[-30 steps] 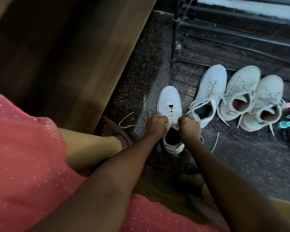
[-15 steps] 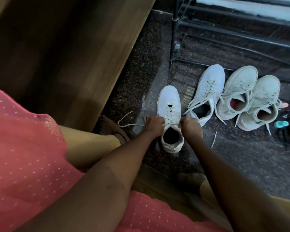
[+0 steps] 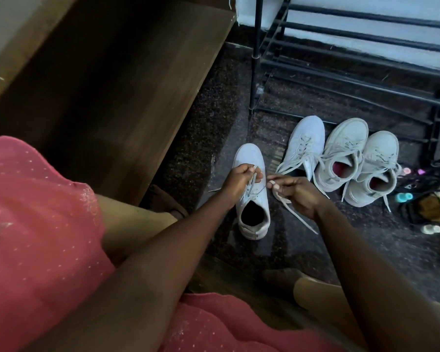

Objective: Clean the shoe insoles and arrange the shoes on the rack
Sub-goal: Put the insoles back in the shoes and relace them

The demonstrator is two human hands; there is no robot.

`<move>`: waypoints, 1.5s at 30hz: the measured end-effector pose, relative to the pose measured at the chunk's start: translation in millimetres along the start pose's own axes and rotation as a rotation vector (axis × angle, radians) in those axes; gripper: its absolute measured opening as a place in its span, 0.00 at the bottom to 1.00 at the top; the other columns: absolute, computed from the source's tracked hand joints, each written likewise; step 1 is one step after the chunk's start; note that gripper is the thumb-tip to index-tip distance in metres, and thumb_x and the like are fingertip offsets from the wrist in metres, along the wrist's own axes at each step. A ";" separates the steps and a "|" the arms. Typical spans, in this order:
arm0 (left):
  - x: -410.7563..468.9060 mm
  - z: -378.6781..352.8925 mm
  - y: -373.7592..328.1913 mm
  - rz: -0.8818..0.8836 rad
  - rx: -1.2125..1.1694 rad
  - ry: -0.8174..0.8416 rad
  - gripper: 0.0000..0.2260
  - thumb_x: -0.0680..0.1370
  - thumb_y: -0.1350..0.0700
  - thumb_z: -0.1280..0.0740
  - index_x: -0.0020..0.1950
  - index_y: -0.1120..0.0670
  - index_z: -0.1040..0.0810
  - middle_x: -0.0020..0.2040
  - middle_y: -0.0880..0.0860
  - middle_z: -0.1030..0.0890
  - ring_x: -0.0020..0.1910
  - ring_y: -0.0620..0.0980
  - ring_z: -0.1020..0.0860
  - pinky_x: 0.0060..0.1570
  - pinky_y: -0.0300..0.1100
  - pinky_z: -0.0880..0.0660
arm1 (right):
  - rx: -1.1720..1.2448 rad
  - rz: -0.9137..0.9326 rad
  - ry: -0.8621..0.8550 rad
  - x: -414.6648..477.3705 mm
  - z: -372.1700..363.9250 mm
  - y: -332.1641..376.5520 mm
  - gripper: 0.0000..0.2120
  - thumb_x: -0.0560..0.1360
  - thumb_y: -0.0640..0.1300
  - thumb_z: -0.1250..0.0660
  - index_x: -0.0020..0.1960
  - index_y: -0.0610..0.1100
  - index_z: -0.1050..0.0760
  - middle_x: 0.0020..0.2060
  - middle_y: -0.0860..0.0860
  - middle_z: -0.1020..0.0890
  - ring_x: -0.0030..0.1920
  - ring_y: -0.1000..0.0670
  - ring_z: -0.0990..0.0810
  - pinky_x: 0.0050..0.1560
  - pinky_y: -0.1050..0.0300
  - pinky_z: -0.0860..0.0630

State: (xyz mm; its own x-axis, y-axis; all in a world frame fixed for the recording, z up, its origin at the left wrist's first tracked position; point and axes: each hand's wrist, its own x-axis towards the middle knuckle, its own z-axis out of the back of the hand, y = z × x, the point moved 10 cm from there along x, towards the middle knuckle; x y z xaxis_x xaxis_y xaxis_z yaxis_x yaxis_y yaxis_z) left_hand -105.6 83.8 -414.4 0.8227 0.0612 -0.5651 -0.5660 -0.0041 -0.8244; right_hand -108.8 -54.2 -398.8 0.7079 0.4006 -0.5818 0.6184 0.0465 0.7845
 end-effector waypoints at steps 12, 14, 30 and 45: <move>6.8 9.8 -0.1 -0.016 0.169 -0.076 0.03 0.75 0.58 0.30 0.43 0.57 0.21 0.29 0.50 0.23 0.29 0.47 0.27 0.35 0.39 0.29 | -0.083 0.058 -0.214 8.3 -11.5 37.2 0.04 0.67 0.35 0.25 0.37 0.42 0.17 0.35 0.40 0.16 0.35 0.46 0.23 0.43 0.56 0.27; 7.1 6.8 0.8 -0.020 0.216 -0.060 0.07 0.74 0.60 0.33 0.36 0.55 0.21 0.26 0.47 0.25 0.29 0.47 0.28 0.38 0.41 0.29 | -0.202 0.063 -0.271 10.3 -11.1 41.1 0.05 0.65 0.35 0.24 0.35 0.42 0.18 0.34 0.40 0.18 0.33 0.46 0.24 0.41 0.54 0.27; 6.4 4.6 10.3 -0.036 0.103 -0.001 0.15 0.76 0.61 0.34 0.29 0.55 0.27 0.24 0.49 0.27 0.26 0.44 0.31 0.34 0.39 0.34 | -0.575 0.145 -0.263 13.3 -13.7 44.2 0.09 0.68 0.38 0.25 0.48 0.38 0.18 0.38 0.49 0.17 0.38 0.58 0.20 0.44 0.66 0.25; 1.2 16.0 12.5 -0.028 -0.100 -0.039 0.11 0.74 0.68 0.35 0.45 0.52 0.28 0.33 0.56 0.24 0.24 0.42 0.28 0.28 0.36 0.32 | -0.478 0.122 -0.144 14.7 -28.1 25.2 0.08 0.68 0.34 0.30 0.35 0.44 0.25 0.44 0.47 0.17 0.46 0.47 0.19 0.51 0.52 0.25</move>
State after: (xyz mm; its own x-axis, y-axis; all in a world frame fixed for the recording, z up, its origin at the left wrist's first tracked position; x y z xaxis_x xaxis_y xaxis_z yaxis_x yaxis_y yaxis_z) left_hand -112.6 99.8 -424.8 0.8342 0.1013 -0.5421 -0.5334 -0.1011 -0.8398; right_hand -92.4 -21.4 -381.5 0.8258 0.3011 -0.4769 0.3268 0.4338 0.8397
